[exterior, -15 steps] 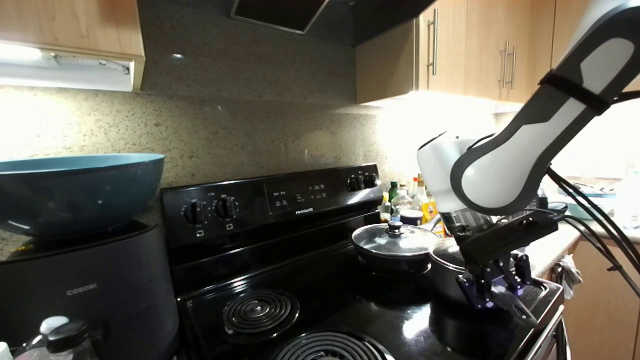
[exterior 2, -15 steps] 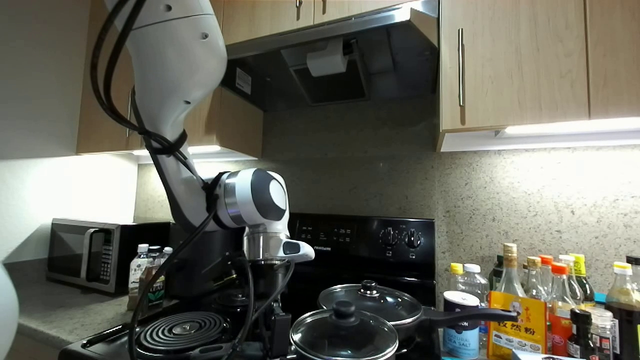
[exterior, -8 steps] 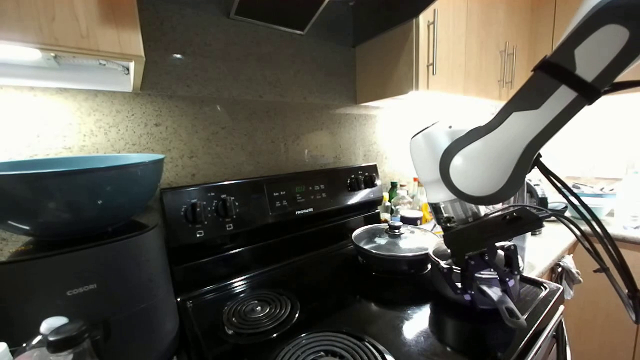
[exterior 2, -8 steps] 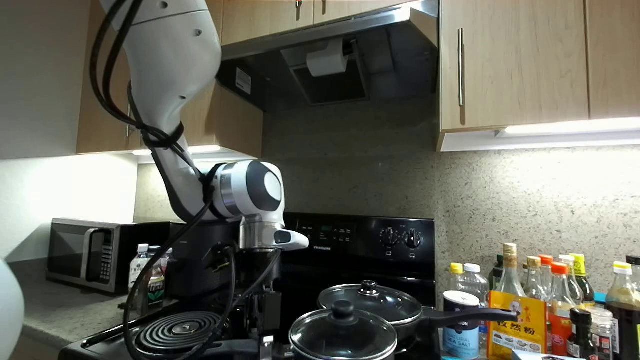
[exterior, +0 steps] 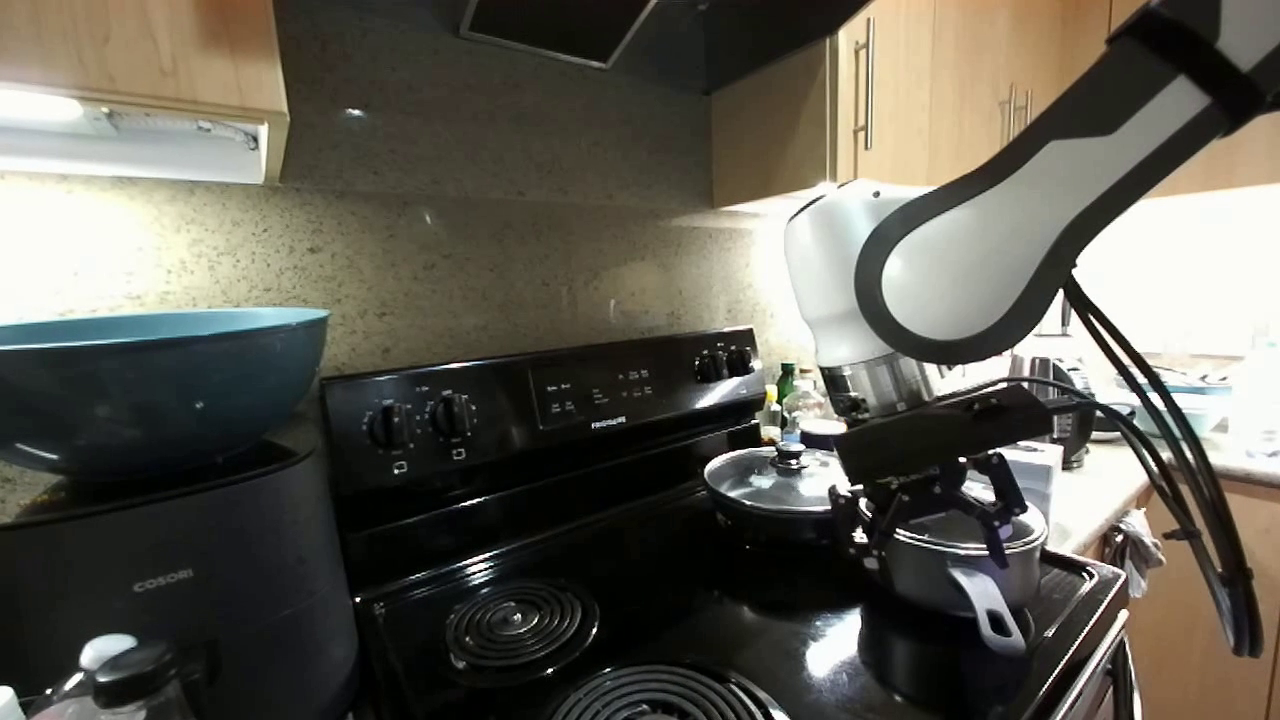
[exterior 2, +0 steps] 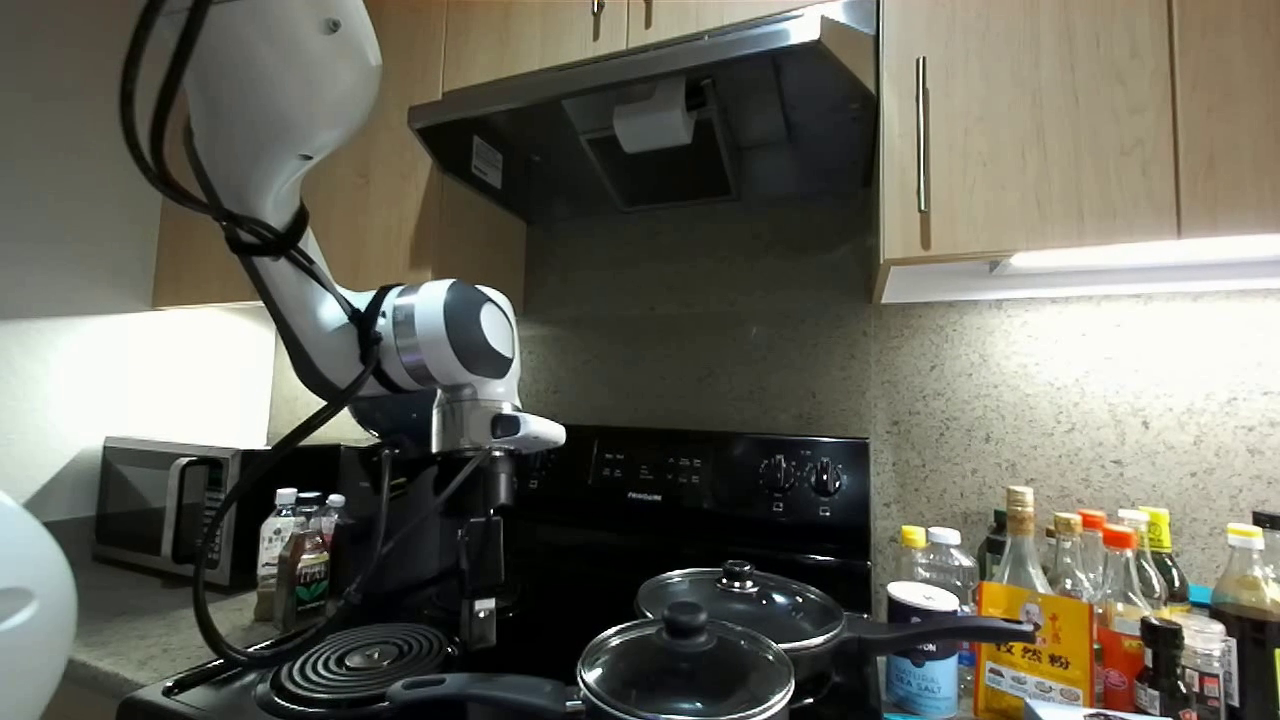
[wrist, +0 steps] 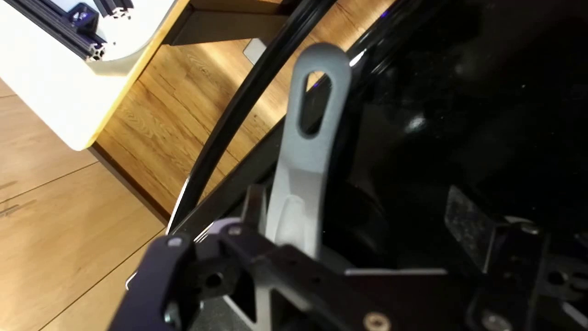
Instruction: Rotate the pot at the front of the stove to the right
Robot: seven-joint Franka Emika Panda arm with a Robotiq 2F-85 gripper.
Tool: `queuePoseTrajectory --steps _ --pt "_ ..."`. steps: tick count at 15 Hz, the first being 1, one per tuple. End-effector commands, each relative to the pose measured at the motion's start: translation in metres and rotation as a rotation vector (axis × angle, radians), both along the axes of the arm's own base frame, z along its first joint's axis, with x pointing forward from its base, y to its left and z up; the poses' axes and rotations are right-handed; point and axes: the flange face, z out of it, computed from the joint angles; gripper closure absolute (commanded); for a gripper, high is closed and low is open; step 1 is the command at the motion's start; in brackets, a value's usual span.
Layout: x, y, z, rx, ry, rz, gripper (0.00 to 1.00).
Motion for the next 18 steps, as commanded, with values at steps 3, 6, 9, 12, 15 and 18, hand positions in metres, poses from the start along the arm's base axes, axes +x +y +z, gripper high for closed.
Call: queuePoseTrajectory --steps 3,6,9,12,15,18 --pt "0.002 -0.007 -0.005 0.004 -0.015 -0.112 0.0" --pt "0.004 -0.01 -0.008 0.008 -0.072 -0.267 0.0" --pt "0.003 -0.011 -0.014 0.013 -0.053 -0.381 0.0" --pt "-0.004 -0.012 -0.021 0.029 -0.025 -0.464 0.0" --pt "-0.013 -0.019 -0.024 0.032 -0.027 -0.553 0.0" --pt "-0.021 -0.027 -0.026 0.027 -0.028 -0.628 0.0"
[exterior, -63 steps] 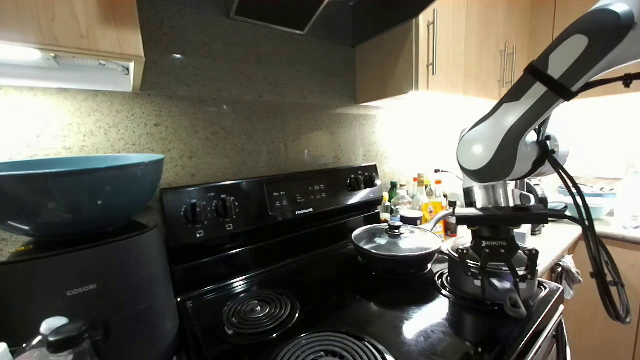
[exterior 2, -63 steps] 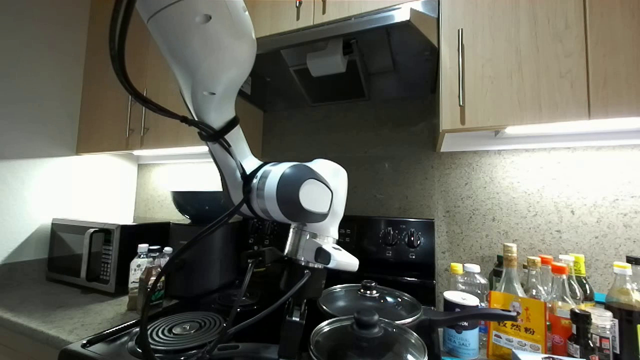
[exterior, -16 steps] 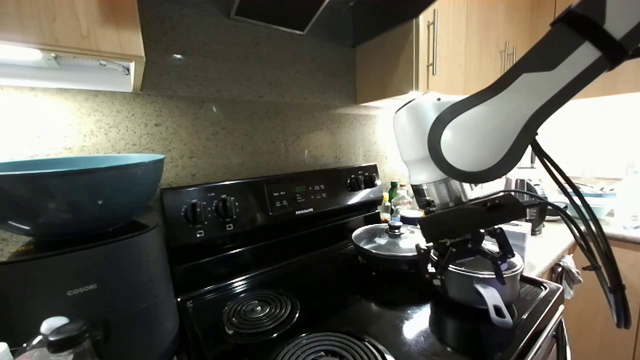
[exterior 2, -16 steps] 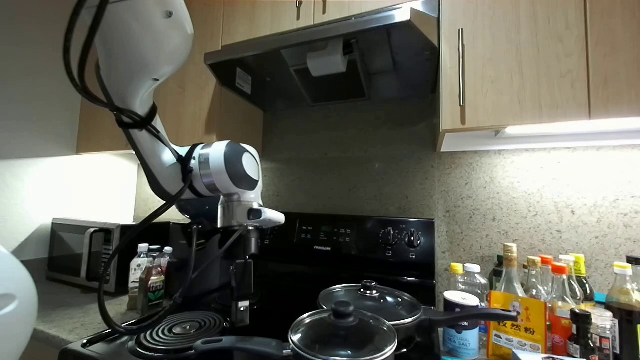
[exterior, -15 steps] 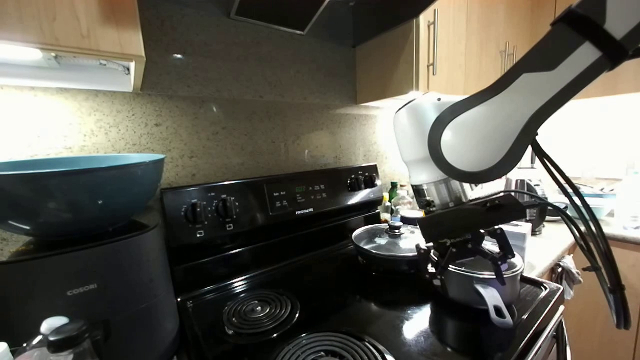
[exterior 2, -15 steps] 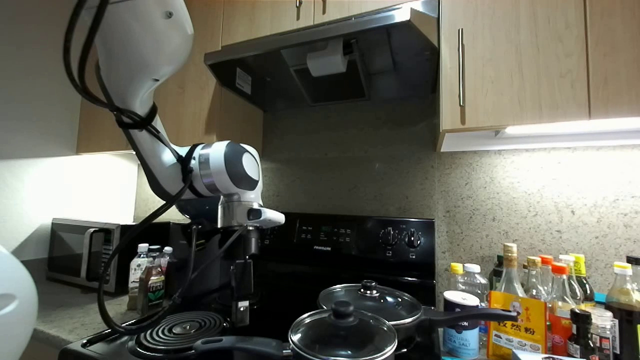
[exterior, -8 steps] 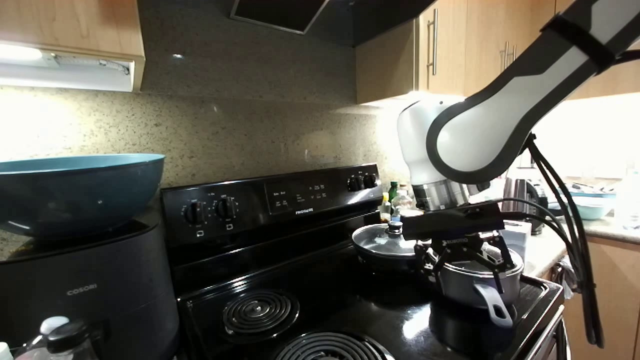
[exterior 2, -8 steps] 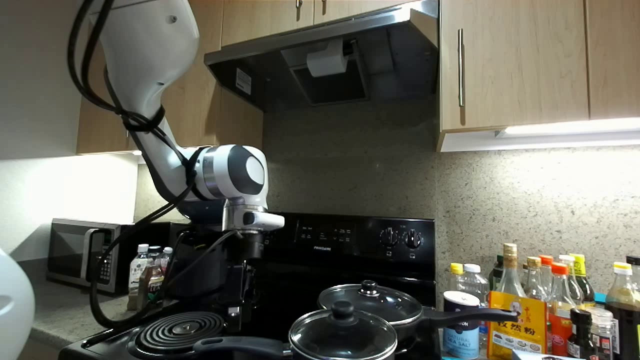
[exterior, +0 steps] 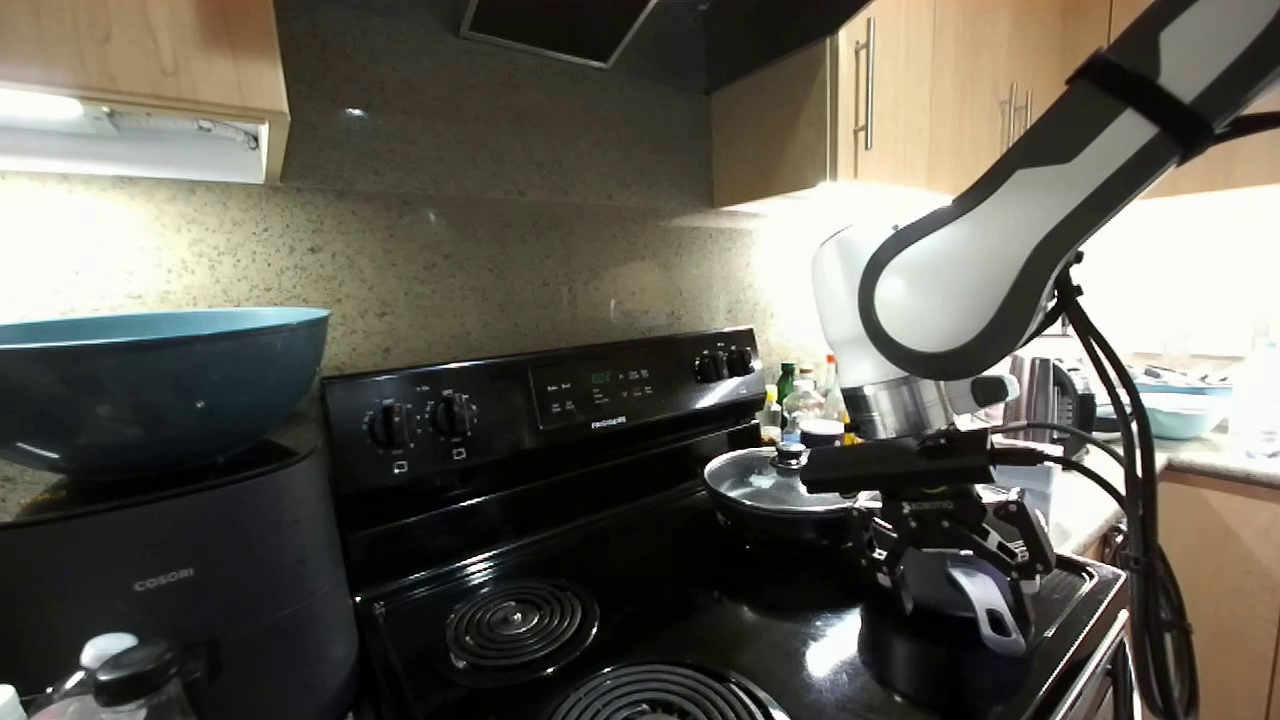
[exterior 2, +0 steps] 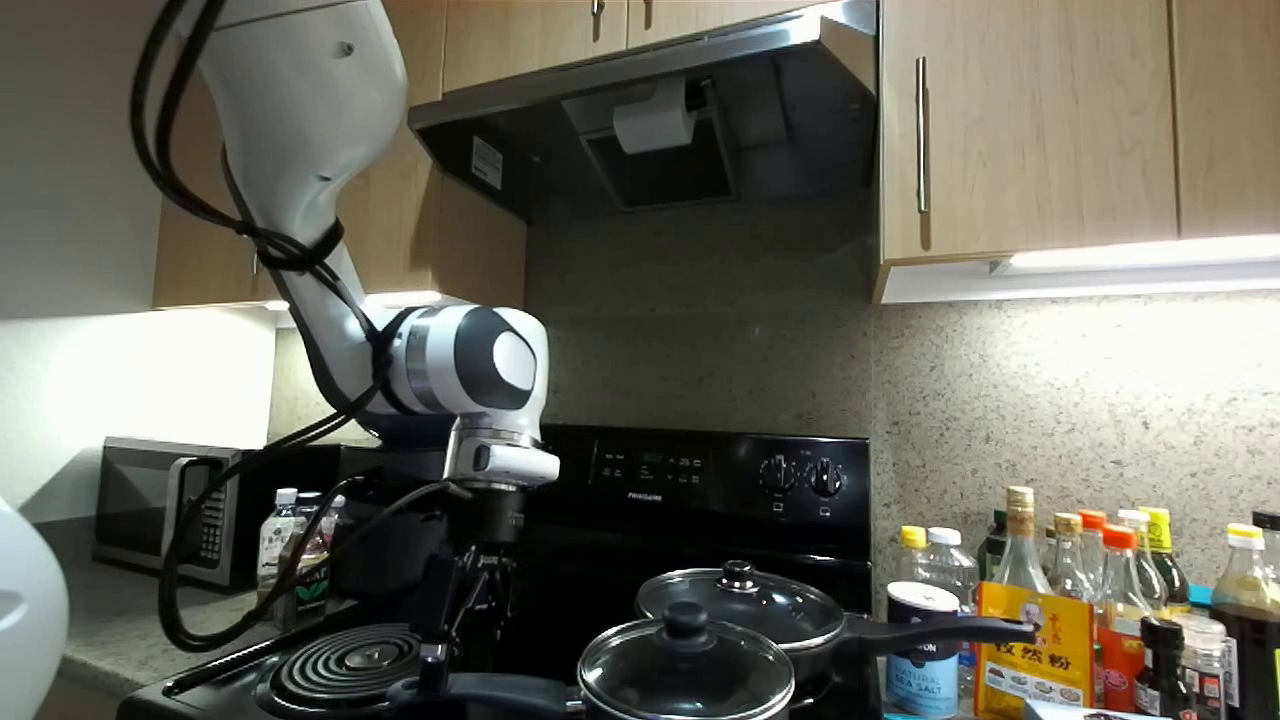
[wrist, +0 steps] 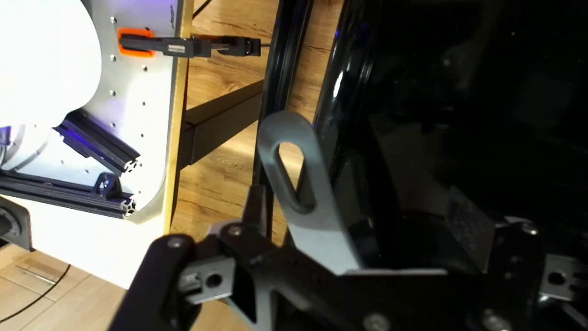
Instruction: Rotate the pot at the front of the stove to the right
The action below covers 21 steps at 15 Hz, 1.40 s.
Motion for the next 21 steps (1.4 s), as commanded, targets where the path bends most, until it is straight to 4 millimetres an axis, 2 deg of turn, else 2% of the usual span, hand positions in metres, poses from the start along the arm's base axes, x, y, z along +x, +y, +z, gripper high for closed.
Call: queuePoseTrajectory --steps 1,13,18,20,21 --pt "-0.015 -0.011 -0.001 0.01 -0.005 -0.114 0.0" --pt "-0.056 -0.033 -0.015 0.102 0.052 -0.355 0.0" --pt "-0.078 -0.052 -0.024 0.169 0.059 -0.478 0.0" --pt "-0.066 -0.064 -0.019 0.194 0.062 -0.525 0.0" --pt "-0.066 -0.069 -0.018 0.205 0.057 -0.55 0.0"
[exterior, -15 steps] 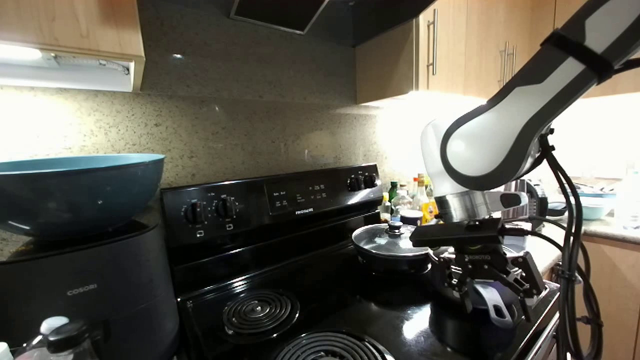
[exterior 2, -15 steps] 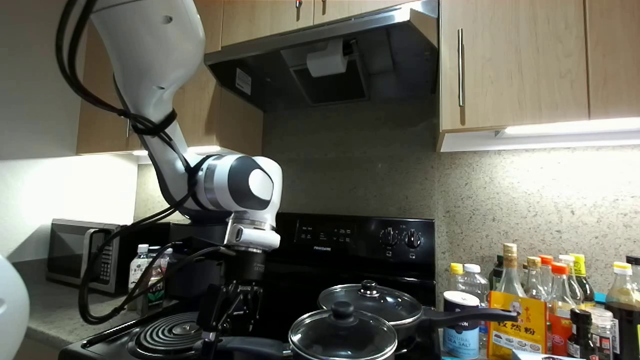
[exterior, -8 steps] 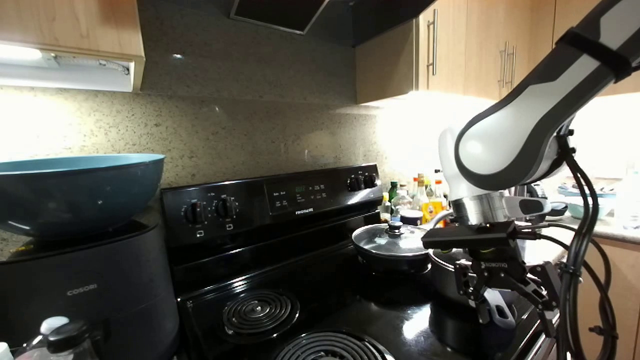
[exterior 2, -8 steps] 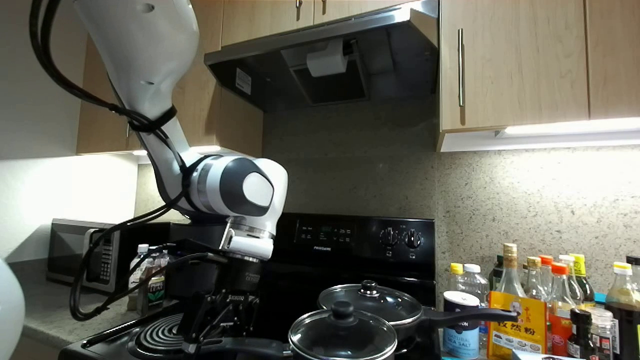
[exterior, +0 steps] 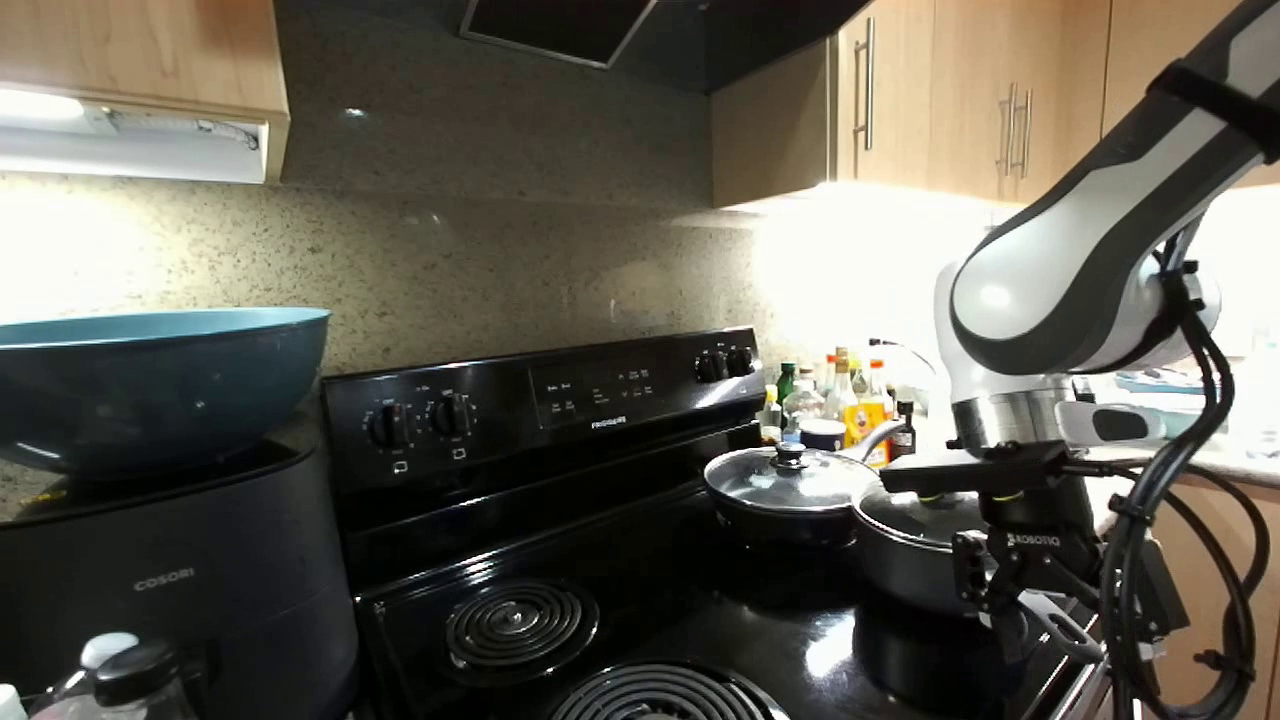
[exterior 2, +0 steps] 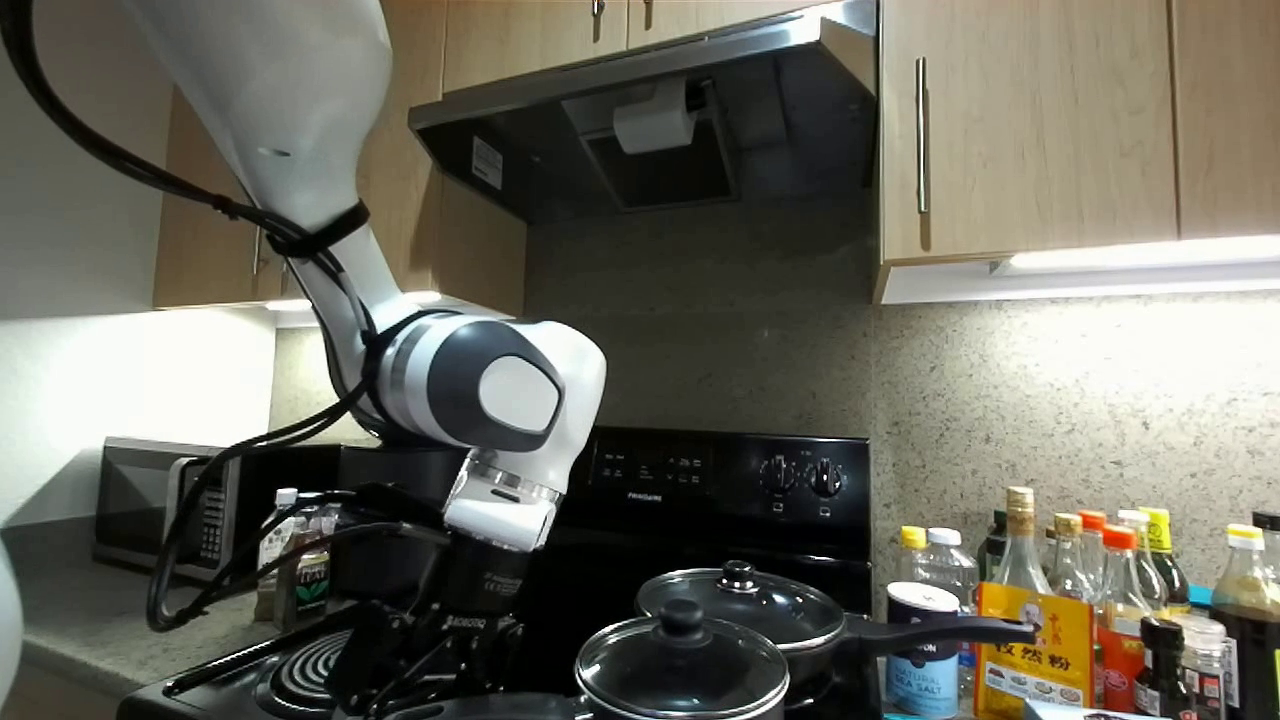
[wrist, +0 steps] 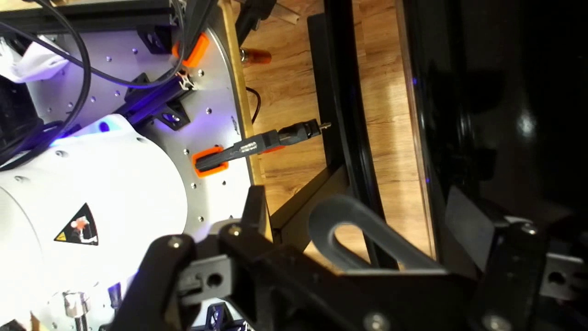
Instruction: Rotate the pot at the front of the stove to the right
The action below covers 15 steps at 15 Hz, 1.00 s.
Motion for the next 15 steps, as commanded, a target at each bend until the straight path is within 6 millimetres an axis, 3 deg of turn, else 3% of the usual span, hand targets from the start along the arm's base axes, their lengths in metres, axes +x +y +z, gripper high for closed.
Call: queuePoseTrajectory --steps 1,3,5,6,13,15 --pt "0.002 -0.018 0.007 0.045 -0.026 -0.109 0.0" --pt "-0.009 -0.026 0.005 0.064 -0.036 -0.161 0.0" --pt "0.001 -0.038 0.009 0.084 -0.042 -0.205 0.0" --pt "-0.004 -0.039 0.009 0.09 -0.058 -0.207 0.0" --pt "0.0 -0.037 0.008 0.071 -0.03 -0.183 0.0" --pt "0.008 -0.022 0.012 0.058 -0.017 -0.093 0.0"
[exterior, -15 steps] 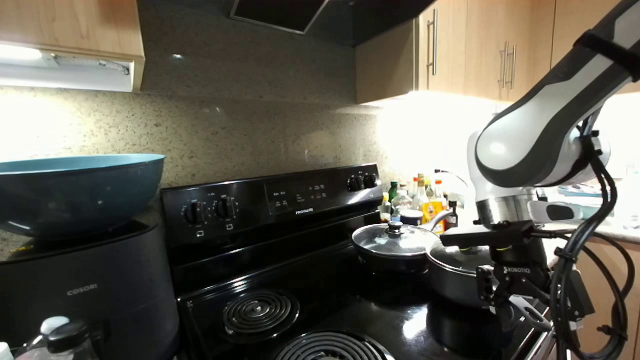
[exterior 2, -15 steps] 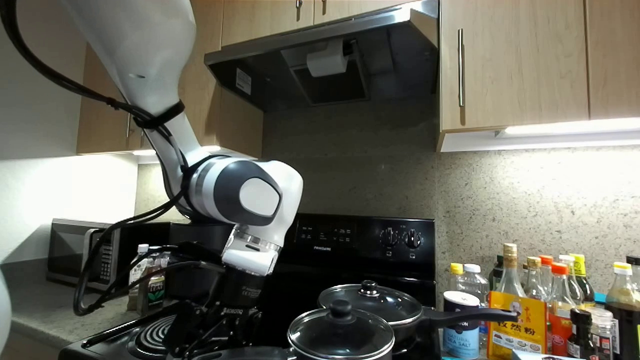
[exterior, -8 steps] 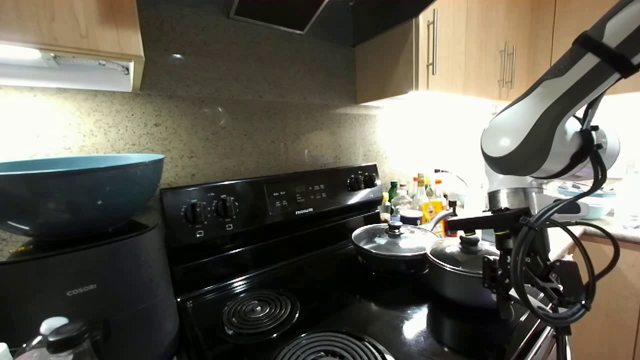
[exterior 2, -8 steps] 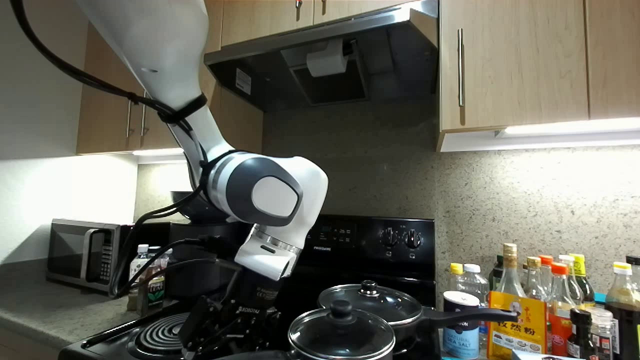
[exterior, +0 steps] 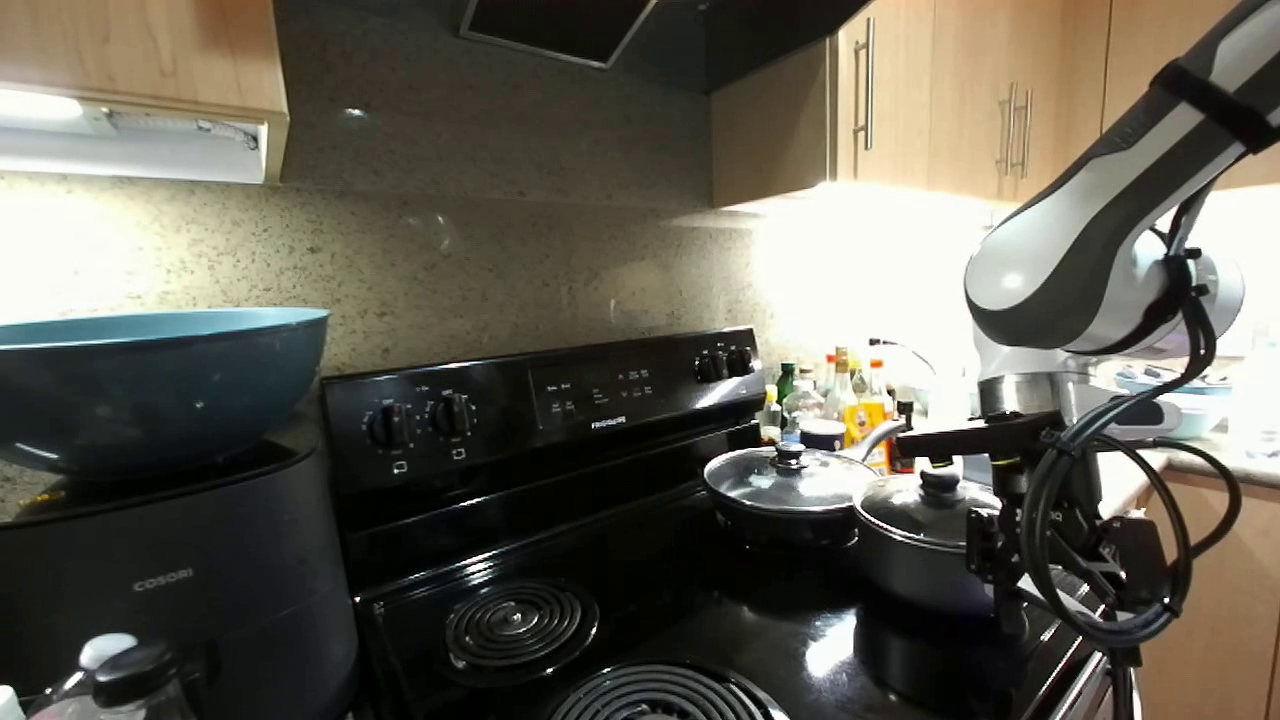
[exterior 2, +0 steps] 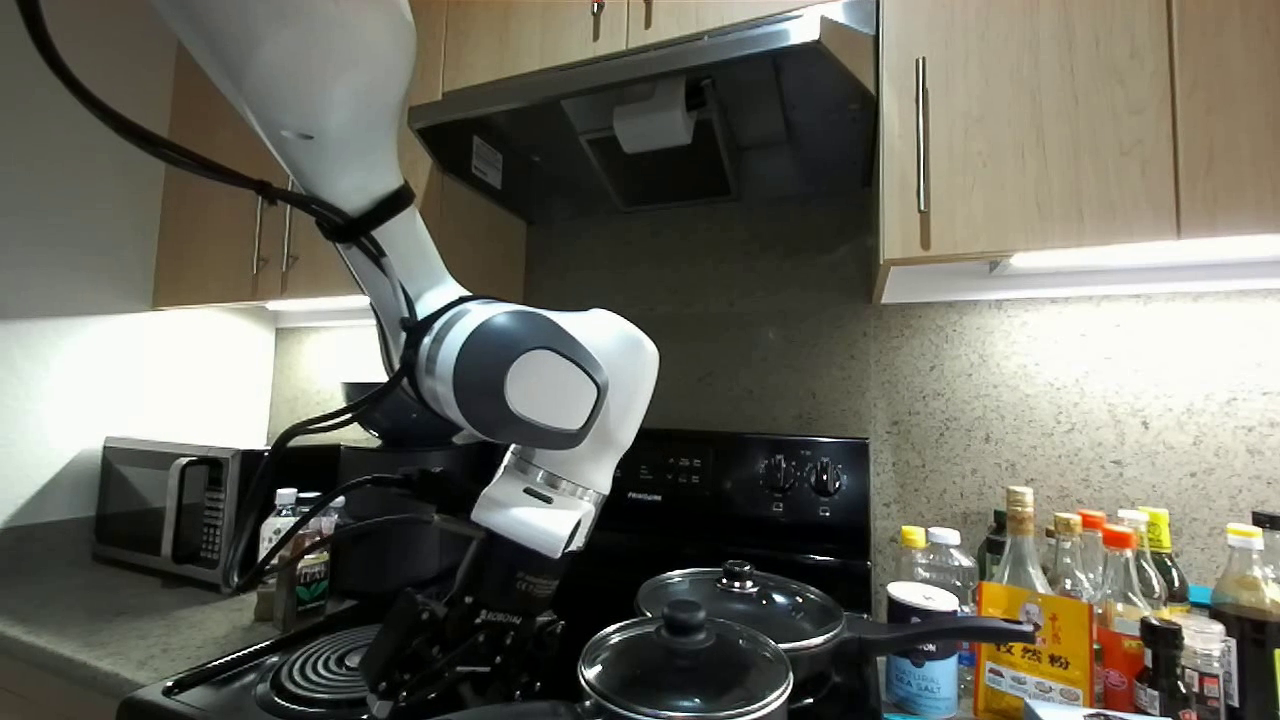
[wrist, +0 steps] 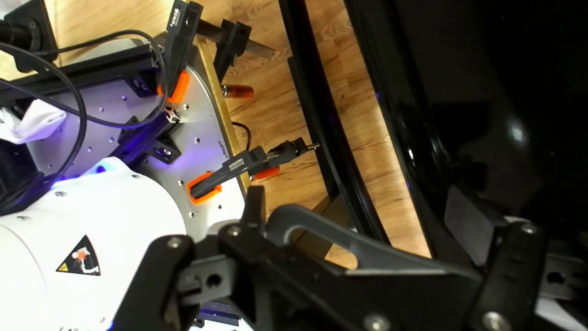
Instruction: Rotate the pot at the front of the stove to the right
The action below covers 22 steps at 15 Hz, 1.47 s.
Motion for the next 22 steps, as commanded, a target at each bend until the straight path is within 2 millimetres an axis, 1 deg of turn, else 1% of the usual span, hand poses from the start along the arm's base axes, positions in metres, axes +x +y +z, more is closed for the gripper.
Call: queuePoseTrajectory --steps 1,4,6,8,11,13,15,17,22 --pt "0.011 0.021 0.006 -0.018 0.012 0.12 0.0" --pt "0.025 0.048 0.018 -0.051 0.019 0.232 0.0" --pt "0.037 0.055 0.024 -0.097 0.007 0.292 0.0" --pt "0.047 0.049 0.025 -0.127 0.0 0.399 0.0" --pt "0.063 0.033 0.018 -0.119 -0.049 0.557 0.0" --pt "0.074 0.021 0.011 -0.079 -0.066 0.618 0.0" --pt "0.084 0.016 0.006 -0.042 -0.084 0.665 0.0" --pt "0.092 0.018 0.007 -0.037 -0.075 0.699 0.0" --pt "0.103 0.037 0.02 -0.061 -0.089 0.729 0.0"
